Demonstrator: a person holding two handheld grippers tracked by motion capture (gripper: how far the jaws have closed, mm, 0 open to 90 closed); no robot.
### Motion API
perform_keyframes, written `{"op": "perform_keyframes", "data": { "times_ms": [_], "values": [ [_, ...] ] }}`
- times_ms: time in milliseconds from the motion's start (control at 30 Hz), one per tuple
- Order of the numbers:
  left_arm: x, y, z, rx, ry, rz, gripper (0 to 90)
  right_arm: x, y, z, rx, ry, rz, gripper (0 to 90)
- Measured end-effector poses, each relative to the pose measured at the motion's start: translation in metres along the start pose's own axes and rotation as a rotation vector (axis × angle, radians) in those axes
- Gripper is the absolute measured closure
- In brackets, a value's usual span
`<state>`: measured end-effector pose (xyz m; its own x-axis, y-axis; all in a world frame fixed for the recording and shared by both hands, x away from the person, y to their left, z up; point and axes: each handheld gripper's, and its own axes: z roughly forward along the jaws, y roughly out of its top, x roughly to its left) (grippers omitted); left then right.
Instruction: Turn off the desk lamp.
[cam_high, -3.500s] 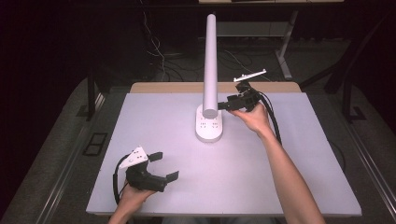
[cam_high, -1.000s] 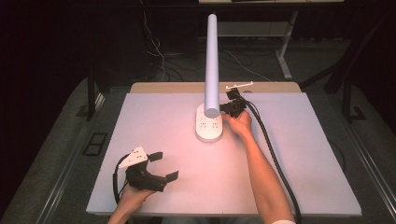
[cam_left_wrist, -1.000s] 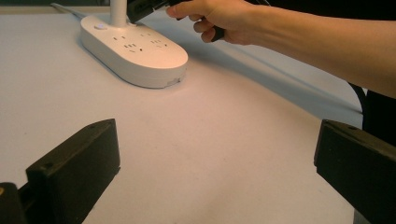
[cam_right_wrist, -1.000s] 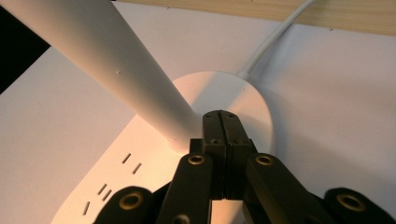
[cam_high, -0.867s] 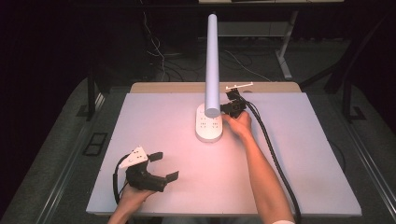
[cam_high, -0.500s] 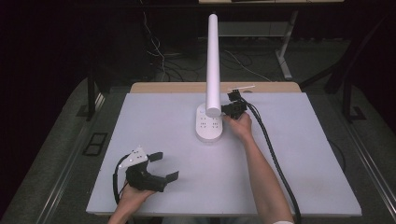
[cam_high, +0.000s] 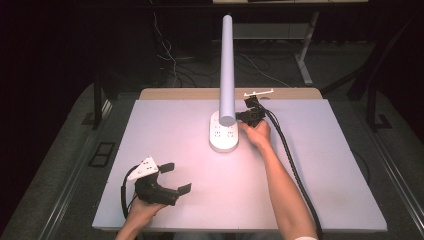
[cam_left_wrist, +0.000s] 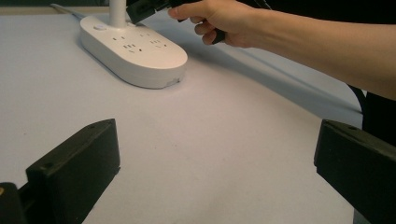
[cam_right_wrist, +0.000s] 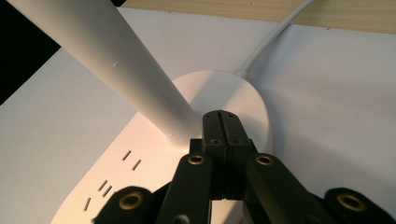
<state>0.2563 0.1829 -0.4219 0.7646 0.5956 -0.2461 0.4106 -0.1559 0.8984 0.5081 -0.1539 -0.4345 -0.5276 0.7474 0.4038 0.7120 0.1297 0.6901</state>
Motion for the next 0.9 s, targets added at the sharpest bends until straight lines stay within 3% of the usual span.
{"op": "perform_keyframes", "data": {
  "times_ms": [533,900],
  "values": [
    [-0.0012,-0.0001,0.0013,0.003,-0.003,0.001,0.0,0.0053,-0.0006,0.0005,0.019,-0.041,-0.049,90.0],
    [0.0017,-0.0002,0.0,-0.002,0.002,-0.007,0.0,0.0023,0.0015,-0.0027,0.001,-0.034,-0.037,90.0]
  ]
}}
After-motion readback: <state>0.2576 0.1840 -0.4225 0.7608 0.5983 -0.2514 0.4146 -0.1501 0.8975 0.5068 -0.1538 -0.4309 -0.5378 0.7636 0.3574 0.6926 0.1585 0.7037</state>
